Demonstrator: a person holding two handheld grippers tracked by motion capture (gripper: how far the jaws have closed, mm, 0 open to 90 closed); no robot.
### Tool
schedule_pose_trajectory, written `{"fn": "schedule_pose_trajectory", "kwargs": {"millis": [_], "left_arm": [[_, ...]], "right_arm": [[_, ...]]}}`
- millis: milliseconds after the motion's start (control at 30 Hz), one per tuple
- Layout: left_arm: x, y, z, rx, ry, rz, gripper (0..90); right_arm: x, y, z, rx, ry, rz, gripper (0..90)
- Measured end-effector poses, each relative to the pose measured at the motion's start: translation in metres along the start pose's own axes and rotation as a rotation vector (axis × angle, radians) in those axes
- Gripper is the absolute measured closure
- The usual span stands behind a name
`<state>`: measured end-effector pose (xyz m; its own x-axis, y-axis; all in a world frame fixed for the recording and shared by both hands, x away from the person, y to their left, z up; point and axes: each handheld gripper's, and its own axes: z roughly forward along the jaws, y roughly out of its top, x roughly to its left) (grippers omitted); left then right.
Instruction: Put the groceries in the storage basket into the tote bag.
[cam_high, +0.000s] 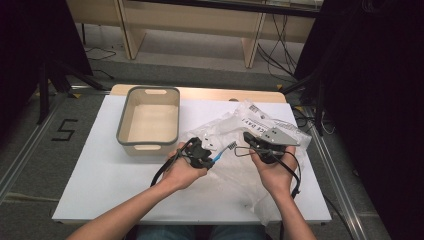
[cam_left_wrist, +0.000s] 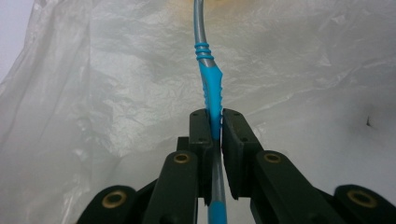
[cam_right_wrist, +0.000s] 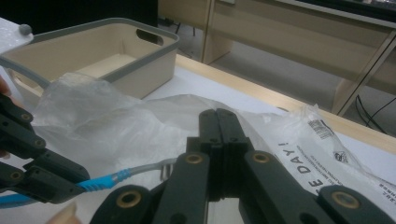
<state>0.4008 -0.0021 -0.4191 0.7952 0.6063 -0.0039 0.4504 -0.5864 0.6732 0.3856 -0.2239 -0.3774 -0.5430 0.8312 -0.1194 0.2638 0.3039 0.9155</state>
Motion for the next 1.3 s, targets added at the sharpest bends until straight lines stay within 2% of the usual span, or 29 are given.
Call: {"fn": "schedule_pose_trajectory", "kwargs": {"millis": [233, 567, 833, 1300], "left_arm": [[0.0, 0.007, 0.009, 0.009, 0.007, -0.008, 82.4], [-0.002, 0.018, 0.023, -0.011, 0.022, -0.014, 82.4], [-0.001, 0.026, 0.033, -0.071, 0.025, 0.005, 82.3], [-0.004, 0.033, 0.049, -0.152, 0.068, 0.025, 82.3]], "right_arm": [[0.0, 0.0, 0.0, -0.001, 0.002, 0.0, 90.0], [0.002, -0.001, 0.002, 0.009, 0.011, -0.003, 90.0], [0.003, -0.003, 0.004, 0.016, 0.015, -0.003, 90.0], [0.003, -0.006, 0.006, 0.03, 0.019, 0.001, 90.0]]}}
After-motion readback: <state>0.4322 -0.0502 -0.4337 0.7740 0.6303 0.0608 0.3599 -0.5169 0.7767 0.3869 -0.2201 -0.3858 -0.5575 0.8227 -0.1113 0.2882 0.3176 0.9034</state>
